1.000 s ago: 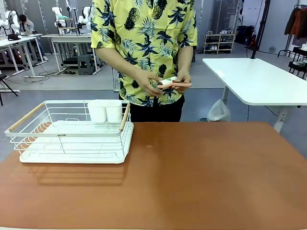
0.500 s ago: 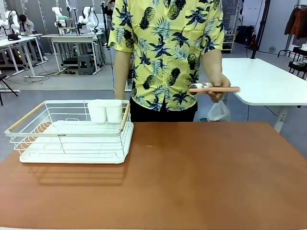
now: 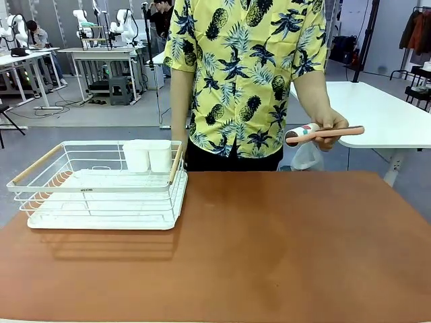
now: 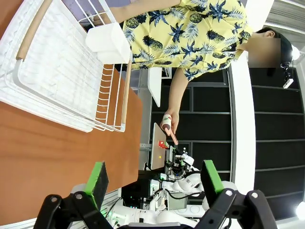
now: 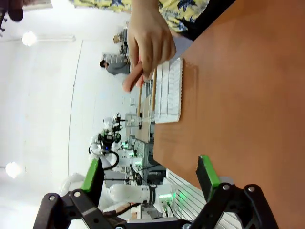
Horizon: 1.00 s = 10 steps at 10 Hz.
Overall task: Clean the table.
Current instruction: Pick up the Lint Roller when the human hands it over.
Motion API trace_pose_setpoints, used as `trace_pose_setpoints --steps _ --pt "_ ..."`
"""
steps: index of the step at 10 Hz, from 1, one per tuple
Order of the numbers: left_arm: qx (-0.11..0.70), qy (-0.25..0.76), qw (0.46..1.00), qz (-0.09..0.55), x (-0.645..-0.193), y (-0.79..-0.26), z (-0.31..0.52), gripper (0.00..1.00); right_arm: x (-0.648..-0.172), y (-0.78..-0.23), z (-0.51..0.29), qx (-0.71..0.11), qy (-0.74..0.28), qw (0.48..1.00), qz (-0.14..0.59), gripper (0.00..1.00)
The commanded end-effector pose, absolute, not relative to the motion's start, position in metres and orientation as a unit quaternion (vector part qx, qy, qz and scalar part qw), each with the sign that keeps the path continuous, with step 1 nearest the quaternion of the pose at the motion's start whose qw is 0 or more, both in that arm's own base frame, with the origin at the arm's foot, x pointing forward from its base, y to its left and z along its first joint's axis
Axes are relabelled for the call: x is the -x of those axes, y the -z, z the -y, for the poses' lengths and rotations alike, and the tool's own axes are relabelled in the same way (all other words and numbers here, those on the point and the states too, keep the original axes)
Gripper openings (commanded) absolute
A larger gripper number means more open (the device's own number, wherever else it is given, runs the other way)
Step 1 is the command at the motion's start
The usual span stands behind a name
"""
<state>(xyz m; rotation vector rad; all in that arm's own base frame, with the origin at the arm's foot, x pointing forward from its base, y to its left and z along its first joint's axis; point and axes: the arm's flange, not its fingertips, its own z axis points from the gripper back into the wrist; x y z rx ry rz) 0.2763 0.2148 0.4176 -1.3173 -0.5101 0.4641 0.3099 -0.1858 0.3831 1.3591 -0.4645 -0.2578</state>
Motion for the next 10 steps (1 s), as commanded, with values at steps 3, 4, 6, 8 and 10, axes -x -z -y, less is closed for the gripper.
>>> trace_pose_setpoints --steps 3,4,6,8,10 --pt "0.602 -0.206 0.736 0.232 -0.273 -0.418 -0.216 1.00 -0.333 -0.440 0.071 -0.608 0.228 0.745 0.150 1.00" --pt "0.602 -0.206 0.736 0.232 -0.273 -0.418 -0.216 1.00 -0.346 -0.444 0.050 -0.600 0.244 0.746 0.155 1.00" --pt "0.602 -0.206 0.736 0.232 -0.273 -0.418 -0.216 1.00 -0.365 -0.449 0.017 -0.570 0.272 0.761 0.150 1.00" --pt "0.602 -0.206 0.736 0.232 -0.273 -0.418 -0.216 1.00 -0.375 -0.449 -0.004 -0.541 0.291 0.775 0.151 1.00" --pt "0.602 -0.206 0.736 0.232 -0.273 -0.418 -0.216 1.00 -0.379 -0.445 -0.014 -0.532 0.306 0.774 0.153 1.00"
